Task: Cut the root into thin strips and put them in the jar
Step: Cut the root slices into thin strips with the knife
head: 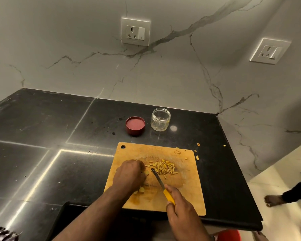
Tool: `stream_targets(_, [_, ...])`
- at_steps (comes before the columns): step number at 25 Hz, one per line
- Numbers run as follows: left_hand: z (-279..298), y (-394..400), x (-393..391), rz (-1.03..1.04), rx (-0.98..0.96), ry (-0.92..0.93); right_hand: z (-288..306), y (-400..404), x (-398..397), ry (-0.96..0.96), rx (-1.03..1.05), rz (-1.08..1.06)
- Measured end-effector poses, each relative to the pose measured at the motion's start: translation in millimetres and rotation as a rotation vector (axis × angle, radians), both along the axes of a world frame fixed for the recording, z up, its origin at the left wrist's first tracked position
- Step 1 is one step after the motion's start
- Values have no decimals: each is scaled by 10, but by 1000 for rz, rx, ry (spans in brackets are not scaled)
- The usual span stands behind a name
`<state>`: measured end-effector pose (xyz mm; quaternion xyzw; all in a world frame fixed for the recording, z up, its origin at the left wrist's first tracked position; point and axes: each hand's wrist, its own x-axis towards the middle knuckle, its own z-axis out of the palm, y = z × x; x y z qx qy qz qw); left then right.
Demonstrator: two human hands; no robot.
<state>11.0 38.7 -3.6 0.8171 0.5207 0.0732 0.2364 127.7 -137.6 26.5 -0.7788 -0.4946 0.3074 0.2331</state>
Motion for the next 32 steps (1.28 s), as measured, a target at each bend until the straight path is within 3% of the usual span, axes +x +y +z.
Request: stream_targets(32, [-50,59,-18,21,-92,-43,-33,120,-358,-144,41,59])
